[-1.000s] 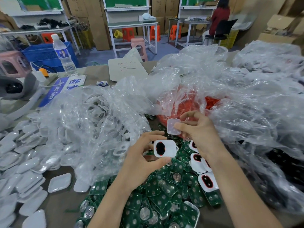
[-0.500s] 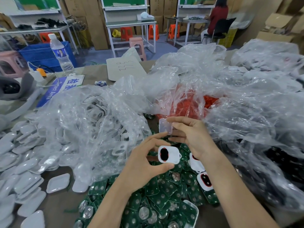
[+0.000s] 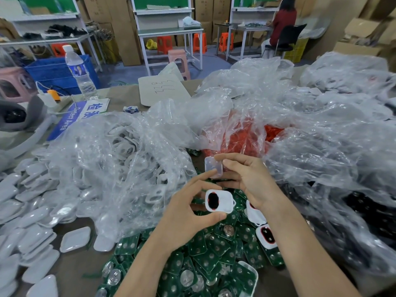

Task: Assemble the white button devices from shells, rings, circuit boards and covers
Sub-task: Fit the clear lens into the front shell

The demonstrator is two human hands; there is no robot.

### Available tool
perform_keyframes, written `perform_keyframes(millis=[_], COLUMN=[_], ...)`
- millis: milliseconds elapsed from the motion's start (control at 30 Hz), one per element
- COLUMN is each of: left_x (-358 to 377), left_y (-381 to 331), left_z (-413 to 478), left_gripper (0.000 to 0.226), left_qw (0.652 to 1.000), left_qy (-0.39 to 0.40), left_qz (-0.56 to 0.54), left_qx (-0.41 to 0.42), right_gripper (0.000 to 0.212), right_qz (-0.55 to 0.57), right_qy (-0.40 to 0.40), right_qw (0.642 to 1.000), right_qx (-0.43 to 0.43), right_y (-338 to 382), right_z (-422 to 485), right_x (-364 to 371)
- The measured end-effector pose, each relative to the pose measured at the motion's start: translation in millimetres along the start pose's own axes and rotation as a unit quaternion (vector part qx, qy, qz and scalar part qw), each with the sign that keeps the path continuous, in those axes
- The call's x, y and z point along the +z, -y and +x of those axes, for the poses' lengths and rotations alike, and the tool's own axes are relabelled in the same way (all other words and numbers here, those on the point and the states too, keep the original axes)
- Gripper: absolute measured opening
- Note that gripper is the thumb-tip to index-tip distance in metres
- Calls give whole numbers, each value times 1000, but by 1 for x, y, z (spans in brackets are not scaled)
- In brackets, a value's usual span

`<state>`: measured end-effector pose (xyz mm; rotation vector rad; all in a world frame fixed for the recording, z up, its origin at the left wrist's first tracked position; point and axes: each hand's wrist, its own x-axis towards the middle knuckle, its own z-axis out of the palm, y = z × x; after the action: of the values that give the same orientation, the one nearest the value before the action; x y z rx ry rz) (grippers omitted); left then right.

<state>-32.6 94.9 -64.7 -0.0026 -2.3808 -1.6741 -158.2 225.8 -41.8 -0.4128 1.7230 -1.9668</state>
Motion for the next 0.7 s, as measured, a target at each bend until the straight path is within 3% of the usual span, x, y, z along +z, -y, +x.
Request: perform_keyframes(millis=[200,400,700], left_x=[-2,-7,-8], left_y=[1,6,9], left_z=[-1,2,3], left_gripper=[43,39,41], left_qw=[999,991,989], left_qy=[-7,-101,-103], left_qz=[-21,-42,-61], left_qx=[-29,-80,-88], right_gripper=[21,36,18], right_qz=[9,32,-36], right_qy=[-9,14,39], right_qw=[1000,999,998], right_qx=[-3,-1,-25], right_y=[3,22,28], right_z=[-2,-6,-15], right_x=[-3,-24,-17])
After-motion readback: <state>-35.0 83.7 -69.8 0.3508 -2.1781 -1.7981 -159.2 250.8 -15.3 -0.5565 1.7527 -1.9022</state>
